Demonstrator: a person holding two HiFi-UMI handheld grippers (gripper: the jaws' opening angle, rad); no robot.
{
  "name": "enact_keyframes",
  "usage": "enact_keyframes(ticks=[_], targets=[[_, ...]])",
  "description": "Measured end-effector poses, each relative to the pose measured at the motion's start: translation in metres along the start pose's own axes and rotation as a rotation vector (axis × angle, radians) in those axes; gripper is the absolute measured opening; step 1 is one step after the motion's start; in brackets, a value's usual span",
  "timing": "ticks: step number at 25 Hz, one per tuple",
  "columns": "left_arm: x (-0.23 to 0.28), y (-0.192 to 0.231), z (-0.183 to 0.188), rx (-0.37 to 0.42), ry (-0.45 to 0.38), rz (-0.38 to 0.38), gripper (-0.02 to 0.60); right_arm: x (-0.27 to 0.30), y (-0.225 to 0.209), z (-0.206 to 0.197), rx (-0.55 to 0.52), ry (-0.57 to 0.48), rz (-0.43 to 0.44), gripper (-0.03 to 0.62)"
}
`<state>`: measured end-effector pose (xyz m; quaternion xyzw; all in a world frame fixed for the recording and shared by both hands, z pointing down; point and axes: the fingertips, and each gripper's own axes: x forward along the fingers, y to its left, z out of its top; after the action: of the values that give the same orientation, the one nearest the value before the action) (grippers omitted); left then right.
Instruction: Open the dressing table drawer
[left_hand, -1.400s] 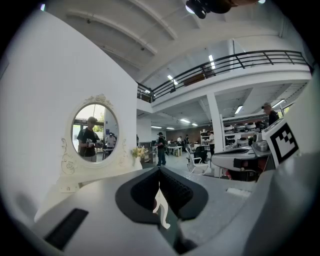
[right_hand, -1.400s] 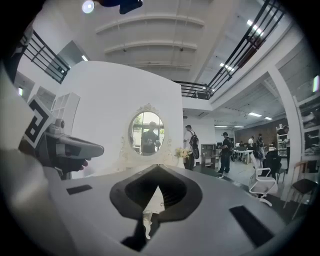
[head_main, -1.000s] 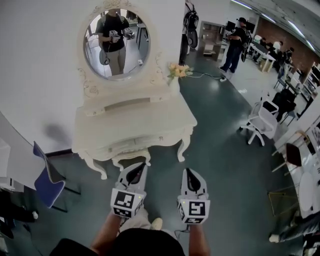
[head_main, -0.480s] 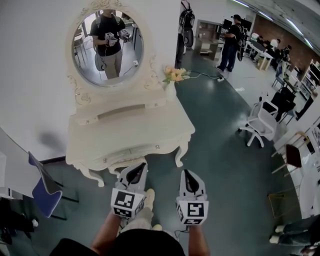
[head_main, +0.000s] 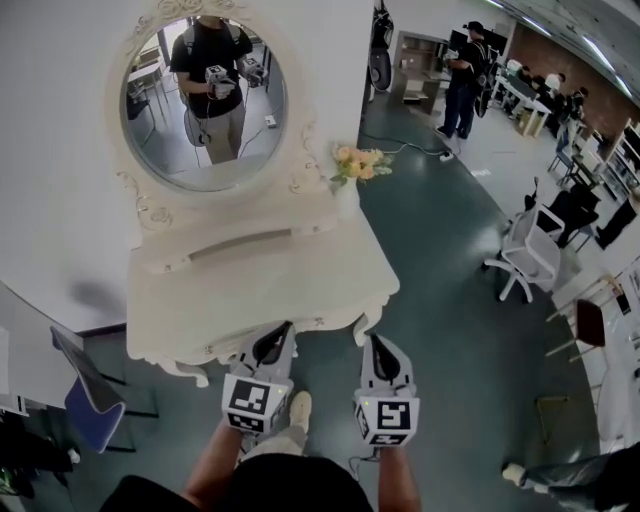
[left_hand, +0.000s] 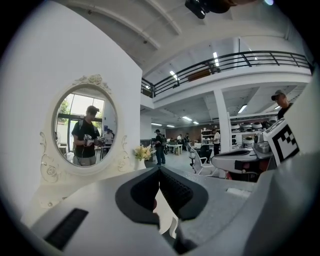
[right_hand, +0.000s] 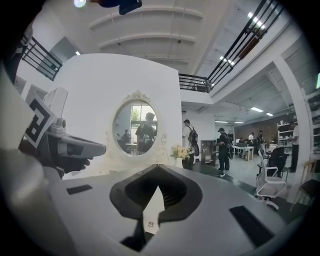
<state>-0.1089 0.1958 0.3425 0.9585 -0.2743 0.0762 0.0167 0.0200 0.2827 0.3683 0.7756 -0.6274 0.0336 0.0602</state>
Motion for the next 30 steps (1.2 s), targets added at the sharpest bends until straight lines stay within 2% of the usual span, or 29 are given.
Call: enact_keyframes(ticks=[14,30], targets=[[0.095,0.09,0.002,-0.045,0.002,-0.009,0.003,0.125,-0.003,0.013,-0.023,0.058,-0.005,-0.002],[0.154,0.147,0.003,-0.037,0.014,0.012,0.003,0.213,-0.005,0.012,-0.007,0.046,0.028,-0.002]])
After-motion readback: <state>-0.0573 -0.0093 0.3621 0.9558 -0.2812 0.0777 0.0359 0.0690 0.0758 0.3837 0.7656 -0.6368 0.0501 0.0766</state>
